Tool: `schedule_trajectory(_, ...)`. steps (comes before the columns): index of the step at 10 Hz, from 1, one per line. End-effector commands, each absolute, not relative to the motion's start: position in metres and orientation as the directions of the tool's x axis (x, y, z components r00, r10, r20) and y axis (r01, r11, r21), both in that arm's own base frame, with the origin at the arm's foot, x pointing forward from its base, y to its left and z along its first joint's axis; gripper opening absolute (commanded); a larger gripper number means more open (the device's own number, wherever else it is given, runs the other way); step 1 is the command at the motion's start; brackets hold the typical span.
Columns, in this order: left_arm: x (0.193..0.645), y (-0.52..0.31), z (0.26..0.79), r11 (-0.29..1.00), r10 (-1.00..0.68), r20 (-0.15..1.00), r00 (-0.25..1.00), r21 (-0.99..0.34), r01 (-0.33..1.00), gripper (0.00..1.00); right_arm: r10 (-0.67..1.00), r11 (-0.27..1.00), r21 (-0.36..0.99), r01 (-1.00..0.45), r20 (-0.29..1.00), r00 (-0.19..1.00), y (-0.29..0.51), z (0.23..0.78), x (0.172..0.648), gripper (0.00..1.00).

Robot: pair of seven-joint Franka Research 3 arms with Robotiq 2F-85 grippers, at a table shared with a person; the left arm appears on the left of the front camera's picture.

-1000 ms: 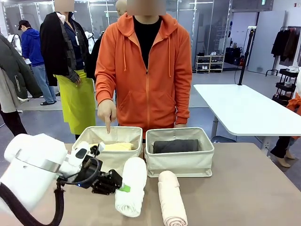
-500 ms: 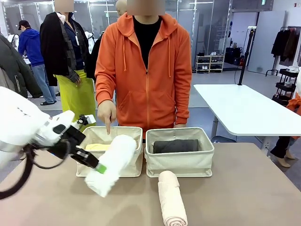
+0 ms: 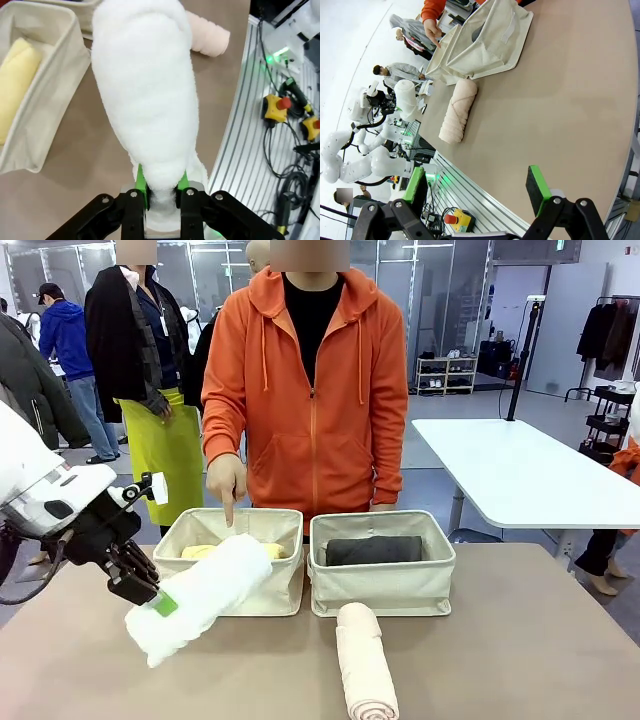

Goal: Divide the towels into two baskets.
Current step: Pick up one hotel-folded towel from the bottom of the table and place it in the Fabric basket indicated by the person.

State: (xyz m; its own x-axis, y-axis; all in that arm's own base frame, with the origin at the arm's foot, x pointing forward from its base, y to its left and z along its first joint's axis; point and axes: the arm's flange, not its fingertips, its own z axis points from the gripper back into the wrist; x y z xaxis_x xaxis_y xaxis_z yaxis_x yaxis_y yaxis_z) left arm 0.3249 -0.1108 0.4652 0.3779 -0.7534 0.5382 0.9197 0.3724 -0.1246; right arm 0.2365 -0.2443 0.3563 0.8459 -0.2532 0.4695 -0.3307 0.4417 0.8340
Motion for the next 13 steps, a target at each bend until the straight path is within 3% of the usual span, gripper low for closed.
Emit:
schedule_trajectory(1, 0.329, -0.115, 0.461, 0.422, -0.736, 0.526, 0.427, -0.138, 0.896, 0.25, -0.246, 0.442, 0.831, -0.337, 0.474, 0.846, -0.245, 0.359, 0.234, 1.00)
schedule_trajectory(4, 0.328, -0.112, 0.461, 0.394, -0.743, 0.533, 0.405, -0.142, 0.908, 0.26, -0.246, 0.442, 0.831, -0.337, 0.474, 0.846, -0.245, 0.359, 0.234, 1.00)
schedule_trajectory(5, 0.331, -0.120, 0.482, 0.275, -0.837, 0.507, 0.207, 0.062, 0.959, 0.26, -0.246, 0.442, 0.831, -0.337, 0.474, 0.846, -0.245, 0.359, 0.234, 1.00)
schedule_trajectory(6, 0.349, -0.124, 0.494, 0.218, -0.879, 0.462, 0.121, 0.163, 0.962, 0.26, -0.246, 0.442, 0.831, -0.337, 0.474, 0.846, -0.245, 0.359, 0.234, 1.00)
schedule_trajectory(8, 0.374, -0.132, 0.513, 0.159, -0.906, 0.422, 0.033, 0.268, 0.950, 0.26, -0.246, 0.442, 0.831, -0.337, 0.474, 0.846, -0.245, 0.359, 0.234, 1.00)
schedule_trajectory(11, 0.435, -0.141, 0.514, 0.021, -0.964, 0.248, -0.101, 0.447, 0.894, 0.26, -0.246, 0.442, 0.831, -0.337, 0.474, 0.846, -0.245, 0.359, 0.234, 1.00)
schedule_trajectory(13, 0.479, -0.140, 0.500, -0.070, -0.978, 0.143, -0.155, 0.473, 0.878, 0.26, -0.246, 0.442, 0.831, -0.337, 0.474, 0.846, -0.245, 0.359, 0.234, 1.00)
